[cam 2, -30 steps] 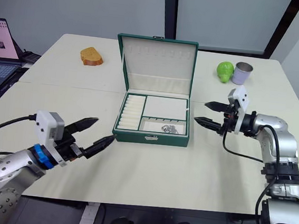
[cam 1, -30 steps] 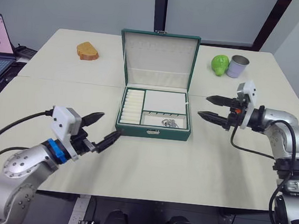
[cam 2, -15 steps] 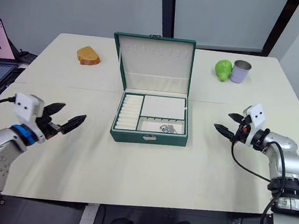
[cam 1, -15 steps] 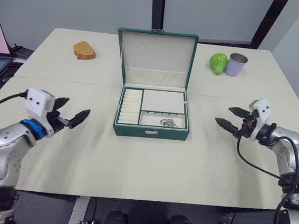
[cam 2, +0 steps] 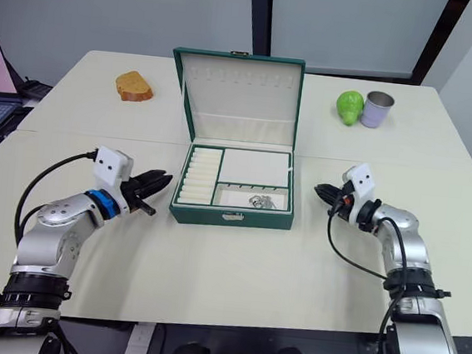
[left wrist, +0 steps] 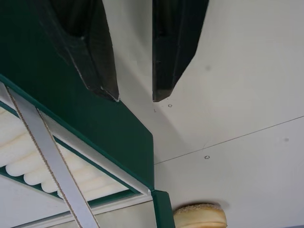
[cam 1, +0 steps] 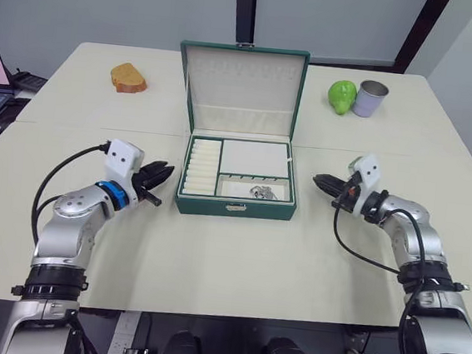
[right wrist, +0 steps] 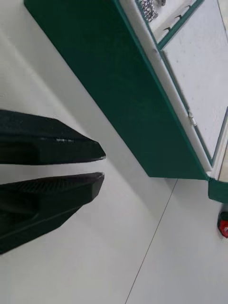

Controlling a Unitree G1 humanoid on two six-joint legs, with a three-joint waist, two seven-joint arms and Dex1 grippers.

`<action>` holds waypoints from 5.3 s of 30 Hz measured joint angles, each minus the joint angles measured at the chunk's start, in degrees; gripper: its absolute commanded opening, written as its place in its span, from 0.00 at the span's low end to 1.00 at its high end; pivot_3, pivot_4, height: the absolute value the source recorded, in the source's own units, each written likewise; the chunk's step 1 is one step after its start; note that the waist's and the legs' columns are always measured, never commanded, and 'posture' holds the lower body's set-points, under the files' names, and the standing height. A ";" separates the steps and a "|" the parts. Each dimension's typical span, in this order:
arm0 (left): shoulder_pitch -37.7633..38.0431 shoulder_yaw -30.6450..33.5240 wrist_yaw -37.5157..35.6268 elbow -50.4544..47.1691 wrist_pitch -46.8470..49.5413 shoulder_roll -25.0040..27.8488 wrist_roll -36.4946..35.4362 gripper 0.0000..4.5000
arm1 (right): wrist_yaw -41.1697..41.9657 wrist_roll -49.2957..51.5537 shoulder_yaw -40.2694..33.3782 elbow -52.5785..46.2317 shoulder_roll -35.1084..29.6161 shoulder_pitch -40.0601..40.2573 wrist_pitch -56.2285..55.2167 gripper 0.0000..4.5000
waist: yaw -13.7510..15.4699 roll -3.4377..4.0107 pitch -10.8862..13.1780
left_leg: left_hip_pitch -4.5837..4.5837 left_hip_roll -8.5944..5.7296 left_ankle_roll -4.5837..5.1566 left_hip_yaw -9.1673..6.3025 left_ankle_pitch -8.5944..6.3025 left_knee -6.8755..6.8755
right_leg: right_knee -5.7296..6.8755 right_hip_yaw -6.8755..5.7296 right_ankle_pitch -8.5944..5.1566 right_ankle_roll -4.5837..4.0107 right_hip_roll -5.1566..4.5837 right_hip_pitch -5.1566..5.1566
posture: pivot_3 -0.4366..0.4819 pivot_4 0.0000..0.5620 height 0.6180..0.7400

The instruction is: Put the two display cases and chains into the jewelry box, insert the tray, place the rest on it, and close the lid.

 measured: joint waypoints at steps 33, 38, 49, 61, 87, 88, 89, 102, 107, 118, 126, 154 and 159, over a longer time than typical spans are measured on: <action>19.50 1.91 -5.16 -27.79 17.05 5.44 -6.34 0.01 | 5.76 8.25 1.59 -36.93 -5.88 19.22 27.10 0.00 | 0.23 0.01 -0.02 | -0.09 -0.02 0.00 -0.13 0.00 -0.08 | 0.14 -0.08 0.00 0.00 0.00 -0.13 | 0.48 0.27 1.00; 22.41 3.38 -5.10 -30.64 19.04 5.87 -7.49 0.01 | 5.00 9.22 1.35 -41.16 -6.27 22.00 29.48 0.00 | 0.22 0.01 -0.02 | -0.07 -0.04 0.00 -0.18 0.00 -0.07 | 0.16 -0.07 0.00 0.00 0.03 -0.12 | 0.48 0.27 1.00; 26.72 4.63 -4.47 -36.86 23.32 5.96 -9.47 0.01 | 3.97 9.29 0.18 -42.62 -6.89 23.38 29.97 0.00 | 0.25 0.01 -0.02 | -0.07 -0.08 0.00 -0.20 0.00 -0.07 | 0.14 -0.02 0.00 0.00 0.01 -0.12 | 0.48 0.27 1.00; 25.66 4.79 -4.64 -34.21 20.37 5.02 -9.24 0.01 | 3.99 9.63 0.08 -42.62 -7.53 23.37 30.14 0.00 | 0.36 0.00 -0.02 | -0.09 -0.10 0.00 -0.25 0.00 -0.05 | 0.15 -0.05 0.00 0.00 0.01 -0.12 | 0.48 0.27 1.00; 27.02 12.57 -20.05 -21.55 -6.84 8.93 -9.24 0.40 | 10.54 15.96 -3.88 -35.04 -16.29 16.36 28.00 0.00 | 0.22 0.00 -0.01 | -0.08 -0.09 0.02 -0.21 -0.01 -0.05 | 0.14 -0.05 0.00 -0.01 0.00 -0.12 | 0.48 0.27 1.00; 27.70 12.64 -20.52 -21.52 -7.82 8.37 -9.61 0.47 | 10.80 15.96 -3.73 -34.45 -16.38 15.75 27.70 0.00 | 0.21 0.00 -0.01 | -0.08 -0.09 0.02 -0.20 -0.01 -0.04 | 0.14 -0.04 0.00 -0.01 0.00 -0.12 | 0.48 0.27 1.00; 28.77 12.76 -21.42 -21.57 -8.69 8.10 -10.27 0.55 | 11.00 15.97 -3.59 -33.85 -16.42 14.92 27.48 0.00 | 0.21 0.00 -0.01 | -0.08 -0.08 0.02 -0.20 -0.01 -0.04 | 0.14 -0.05 0.00 -0.01 0.00 -0.13 | 0.48 0.27 1.00; 39.35 17.96 -28.42 -25.28 -12.09 8.74 -16.40 0.99 | 13.68 14.03 -3.33 -16.12 -15.85 -3.42 21.35 0.00 | 0.01 0.00 -0.01 | -0.07 -0.04 0.04 -0.14 -0.02 -0.02 | 0.19 -0.03 -0.01 -0.01 0.00 -0.21 | 0.48 0.27 1.00; 41.75 19.16 -26.14 -31.20 -8.87 8.71 -20.05 0.99 | 14.34 10.58 -1.53 -5.20 -12.83 -11.36 15.98 0.00 | -0.45 0.00 -0.01 | -0.07 -0.01 0.04 -0.08 -0.02 -0.05 | 0.20 -0.01 -0.01 -0.01 0.00 -0.26 | 0.48 0.27 1.00; 52.80 26.45 -23.73 -43.38 -3.32 8.55 -25.46 0.99 | 11.10 1.60 -0.70 23.87 -7.50 -29.33 0.51 0.00 | -2.09 0.03 0.00 | -0.02 0.04 0.02 0.07 -0.01 -0.09 | 0.21 0.07 -0.02 -0.03 0.00 -0.27 | 0.48 0.27 1.00; 55.03 27.91 -22.52 -45.14 -3.02 7.67 -26.12 0.99 | 11.41 0.12 -0.88 28.88 -3.05 -33.00 -2.88 0.00 | -2.81 0.05 0.01 | -0.04 0.08 0.01 0.08 0.00 -0.10 | 0.22 0.04 -0.02 -0.03 0.00 -0.29 | 0.48 0.27 1.00; 56.57 29.12 -22.99 -45.44 -3.08 7.67 -26.08 0.99 | 29.74 9.23 0.48 -0.11 -5.90 -24.39 19.28 0.00 | -3.07 0.08 0.03 | -0.05 0.04 0.02 0.00 -0.01 -0.10 | 0.20 0.00 -0.02 -0.04 0.00 -0.27 | 0.48 0.27 1.00; 56.45 29.33 -22.51 -45.39 -2.06 8.10 -26.11 0.99 | 29.32 9.23 0.42 -0.29 -6.19 -24.12 19.28 0.00 | -3.05 0.08 0.03 | -0.05 0.04 0.02 -0.01 -0.01 -0.11 | 0.20 0.00 -0.02 -0.03 0.00 -0.26 | 0.48 0.27 1.00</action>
